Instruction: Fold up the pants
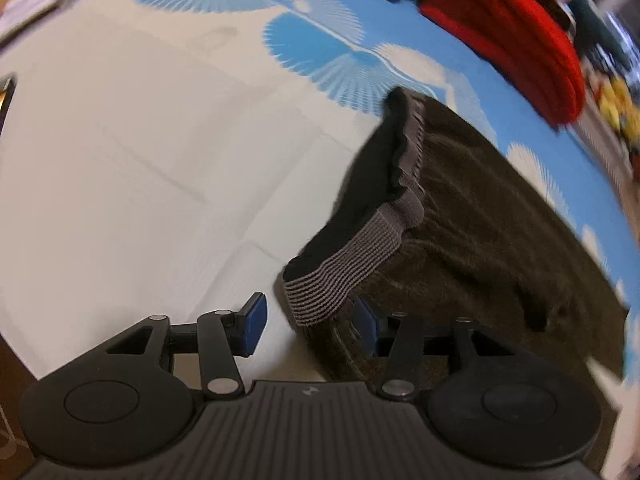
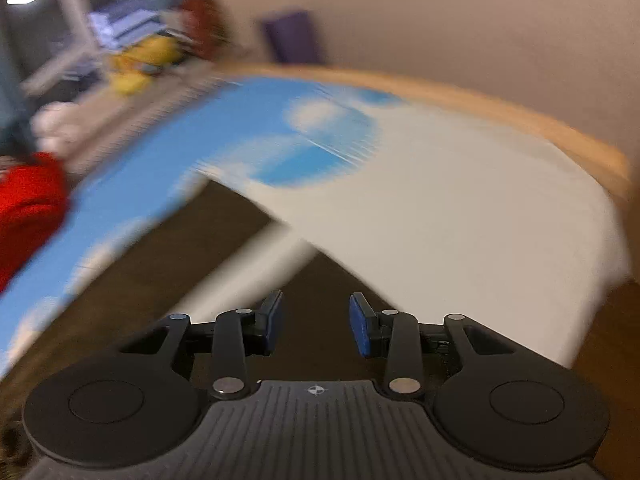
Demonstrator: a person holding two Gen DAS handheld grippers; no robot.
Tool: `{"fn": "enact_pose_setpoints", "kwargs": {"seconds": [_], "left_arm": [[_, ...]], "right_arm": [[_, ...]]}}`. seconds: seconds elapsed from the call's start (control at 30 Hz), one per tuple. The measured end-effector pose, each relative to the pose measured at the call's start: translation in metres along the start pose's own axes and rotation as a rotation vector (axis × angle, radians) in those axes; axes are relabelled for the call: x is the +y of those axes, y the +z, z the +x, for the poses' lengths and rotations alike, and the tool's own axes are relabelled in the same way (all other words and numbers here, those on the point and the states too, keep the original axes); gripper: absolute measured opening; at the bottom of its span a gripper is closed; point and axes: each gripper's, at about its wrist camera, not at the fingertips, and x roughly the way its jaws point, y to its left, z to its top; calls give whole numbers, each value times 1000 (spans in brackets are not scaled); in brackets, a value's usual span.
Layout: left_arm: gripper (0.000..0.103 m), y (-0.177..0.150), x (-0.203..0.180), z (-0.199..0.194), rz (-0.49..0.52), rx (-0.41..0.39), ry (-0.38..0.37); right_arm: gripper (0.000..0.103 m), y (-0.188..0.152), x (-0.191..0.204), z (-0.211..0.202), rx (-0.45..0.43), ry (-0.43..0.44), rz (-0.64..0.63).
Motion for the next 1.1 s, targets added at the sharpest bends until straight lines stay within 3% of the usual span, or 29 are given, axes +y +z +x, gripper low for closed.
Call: {"fn": "enact_pose_setpoints", "kwargs": {"seconds": [0.13, 0.3, 0.47, 0.53, 0.6, 0.67, 0.7, 0.73, 0.8, 0.93, 1.07, 1.1], "left_arm": [[66, -2, 6, 3, -92, 23, 7], [70, 0, -5, 25, -69, 77, 42], [70, 3, -9, 45, -76, 108, 62], [69, 3, -9, 50, -72, 118, 72], [68, 3, -11, 55, -55, 125, 77], [50, 1, -13, 57, -27, 126, 77], [29, 0, -15, 58, -11, 127, 59], [25, 0, -16, 56, -2, 123, 48], [19, -2, -19, 45, 29, 84, 53], [17, -5, -14, 12, 4, -7, -4], [20, -10, -10, 28, 12, 91, 49], [20, -10, -10, 26, 16, 81, 76]], "right_arm": [[39, -13, -60, 26, 163, -28, 227], [41, -27, -83, 53, 295, -130, 329], [41, -31, -65, 59, 292, -163, 264], [24, -27, -60, 63, 277, -179, 225], [19, -24, -60, 66, 264, -183, 216], [16, -19, -61, 63, 236, -176, 229], [16, -16, -62, 58, 207, -171, 236], [16, -12, -63, 54, 171, -163, 253], [16, -8, -65, 50, 123, -143, 287], [16, -9, -65, 50, 126, -141, 276], [21, -15, -61, 60, 208, -183, 206], [22, -16, -63, 61, 222, -204, 196]]}}
